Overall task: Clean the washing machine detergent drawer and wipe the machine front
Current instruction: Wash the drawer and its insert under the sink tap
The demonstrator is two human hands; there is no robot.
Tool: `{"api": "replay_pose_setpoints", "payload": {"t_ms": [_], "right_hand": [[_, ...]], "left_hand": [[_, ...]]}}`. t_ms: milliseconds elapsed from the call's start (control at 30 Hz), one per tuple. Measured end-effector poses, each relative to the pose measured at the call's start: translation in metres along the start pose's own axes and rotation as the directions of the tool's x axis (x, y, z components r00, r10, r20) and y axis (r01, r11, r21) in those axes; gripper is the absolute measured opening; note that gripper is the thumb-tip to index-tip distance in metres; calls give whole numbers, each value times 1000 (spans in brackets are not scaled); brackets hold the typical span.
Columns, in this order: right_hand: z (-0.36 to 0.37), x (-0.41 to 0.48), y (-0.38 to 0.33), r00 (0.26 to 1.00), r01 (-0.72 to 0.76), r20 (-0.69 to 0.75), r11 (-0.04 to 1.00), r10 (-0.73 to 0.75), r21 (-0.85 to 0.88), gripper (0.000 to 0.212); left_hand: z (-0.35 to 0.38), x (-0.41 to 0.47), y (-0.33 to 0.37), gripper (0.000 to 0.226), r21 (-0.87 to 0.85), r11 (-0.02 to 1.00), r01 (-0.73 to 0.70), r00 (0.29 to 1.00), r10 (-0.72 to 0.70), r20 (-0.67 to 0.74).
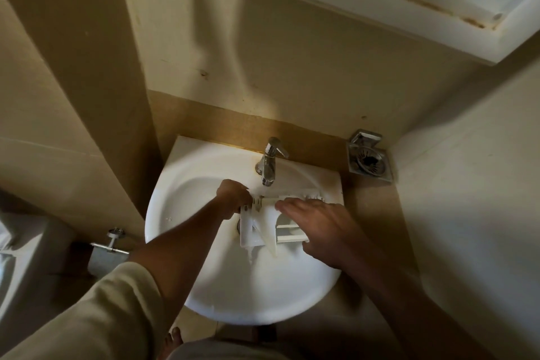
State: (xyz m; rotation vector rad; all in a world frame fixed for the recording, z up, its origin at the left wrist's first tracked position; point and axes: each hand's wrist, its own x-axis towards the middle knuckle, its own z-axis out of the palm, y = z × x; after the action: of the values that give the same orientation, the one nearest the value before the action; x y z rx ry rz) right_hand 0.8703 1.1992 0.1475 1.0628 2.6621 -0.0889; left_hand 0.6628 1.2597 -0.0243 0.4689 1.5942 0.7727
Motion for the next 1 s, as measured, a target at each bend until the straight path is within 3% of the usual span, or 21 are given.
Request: {"api": "replay_pose_setpoints", "payload": {"t_ms": [200, 300, 500, 667, 867, 1000], "right_hand": [[-7, 3, 2, 998, -67, -17, 997, 68, 47, 86], [-5, 8, -7, 997, -42, -67, 999, 42, 11, 85], [5, 13, -17, 983, -99, -153, 994, 104, 38, 84], [30, 8, -42, 977, -124, -173, 992, 123, 3, 86], [45, -10, -40, 966, -208, -143, 975, 217, 80, 87], [52, -20, -40, 955, -254, -139, 964, 262, 71, 88]], "left_hand": [[4, -8, -1, 29, -82, 982, -169, 972, 179, 150], [10, -5, 0, 31, 82, 944, -320, 947, 318, 40], [12, -4, 5, 31, 361, 788, -499, 838, 544, -31], [10, -3, -4, 22, 345, 779, -524, 813, 579, -71], [-4, -9, 1, 27, 120, 856, -503, 859, 480, 178], [-7, -15, 4, 25, -14, 908, -419, 887, 413, 206]]}}
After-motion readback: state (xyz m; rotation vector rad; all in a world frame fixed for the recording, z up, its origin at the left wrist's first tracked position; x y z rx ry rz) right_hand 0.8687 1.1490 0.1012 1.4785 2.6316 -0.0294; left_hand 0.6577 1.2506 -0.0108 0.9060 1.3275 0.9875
